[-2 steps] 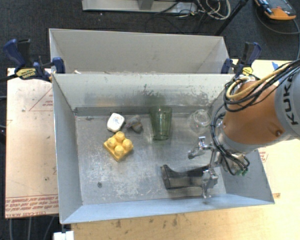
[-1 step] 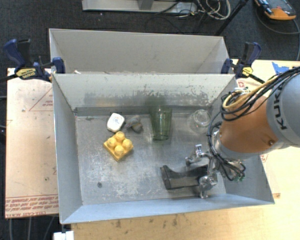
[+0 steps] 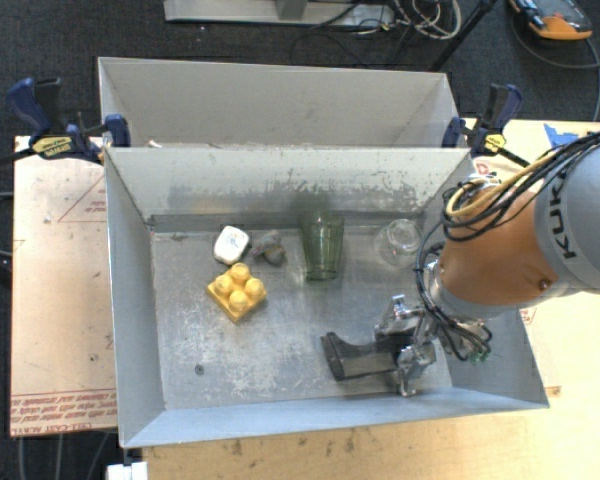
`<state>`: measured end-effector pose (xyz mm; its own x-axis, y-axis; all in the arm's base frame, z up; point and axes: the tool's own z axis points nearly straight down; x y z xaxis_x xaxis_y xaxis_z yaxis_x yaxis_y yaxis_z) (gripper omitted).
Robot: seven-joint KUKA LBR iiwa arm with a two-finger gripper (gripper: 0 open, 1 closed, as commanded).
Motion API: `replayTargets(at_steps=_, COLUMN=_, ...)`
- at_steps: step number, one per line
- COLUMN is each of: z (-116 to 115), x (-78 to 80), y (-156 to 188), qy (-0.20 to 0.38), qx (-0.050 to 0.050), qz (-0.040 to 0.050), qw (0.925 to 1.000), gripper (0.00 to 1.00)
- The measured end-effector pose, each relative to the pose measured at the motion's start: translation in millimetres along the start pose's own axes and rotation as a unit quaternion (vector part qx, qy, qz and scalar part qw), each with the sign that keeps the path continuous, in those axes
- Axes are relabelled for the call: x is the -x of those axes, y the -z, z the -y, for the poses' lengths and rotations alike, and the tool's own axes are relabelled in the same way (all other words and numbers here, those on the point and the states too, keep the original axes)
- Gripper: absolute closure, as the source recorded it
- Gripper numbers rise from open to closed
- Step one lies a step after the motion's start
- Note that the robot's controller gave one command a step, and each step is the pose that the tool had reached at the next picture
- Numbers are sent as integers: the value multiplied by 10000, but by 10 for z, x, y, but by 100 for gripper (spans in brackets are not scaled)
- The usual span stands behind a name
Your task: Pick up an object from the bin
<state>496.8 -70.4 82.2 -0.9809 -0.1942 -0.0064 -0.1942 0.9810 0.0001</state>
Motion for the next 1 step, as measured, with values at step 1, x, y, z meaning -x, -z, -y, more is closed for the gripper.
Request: replayTargets(at_steps=1, z=0, x=0, y=0, qy=0, qx=0, qz=0, qw=10000, gripper=100)
